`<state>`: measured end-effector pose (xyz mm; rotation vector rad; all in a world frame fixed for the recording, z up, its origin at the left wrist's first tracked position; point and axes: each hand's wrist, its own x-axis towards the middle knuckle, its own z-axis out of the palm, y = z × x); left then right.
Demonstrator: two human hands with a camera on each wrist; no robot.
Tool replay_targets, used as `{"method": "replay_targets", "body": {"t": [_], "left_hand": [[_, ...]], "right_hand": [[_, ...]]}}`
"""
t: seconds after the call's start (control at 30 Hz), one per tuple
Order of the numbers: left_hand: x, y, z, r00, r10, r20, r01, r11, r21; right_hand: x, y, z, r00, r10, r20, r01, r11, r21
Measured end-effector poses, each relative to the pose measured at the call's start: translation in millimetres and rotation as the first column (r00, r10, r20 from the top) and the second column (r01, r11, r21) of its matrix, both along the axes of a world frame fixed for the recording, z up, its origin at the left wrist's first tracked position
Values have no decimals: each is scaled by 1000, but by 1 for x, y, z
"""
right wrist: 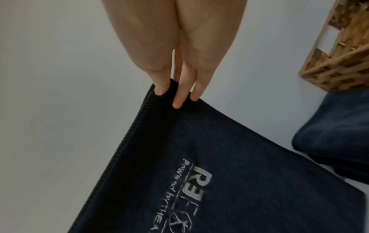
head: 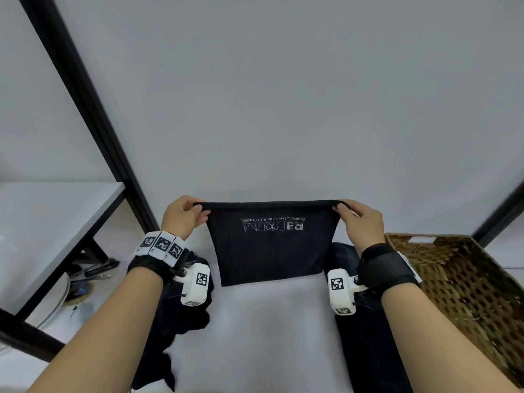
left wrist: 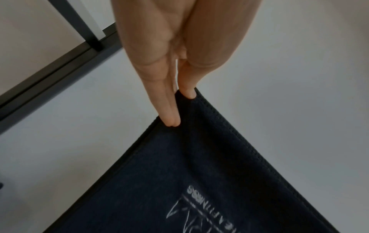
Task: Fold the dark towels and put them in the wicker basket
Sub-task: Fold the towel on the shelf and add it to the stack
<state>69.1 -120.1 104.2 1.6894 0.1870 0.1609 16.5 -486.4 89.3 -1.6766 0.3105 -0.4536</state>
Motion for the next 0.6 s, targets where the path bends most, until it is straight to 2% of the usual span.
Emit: {"method": "replay_targets", "body": {"t": [0.17, 0.37, 0.6], "left_hand": [[-20, -3, -31, 999, -39, -34, 37, 998, -54], [-67, -3, -89, 979, -42, -197, 32, 998, -51], [-125, 0, -160, 902, -69, -425, 70, 997, -13]], "right_hand": [[-14, -1, -31, 999, -19, -51, 18, 1000, -8], [-57, -3, -97, 981, -5, -194, 2, 1000, -17], [-122, -4, -176, 887, 37, -460, -36, 999, 9]]}}
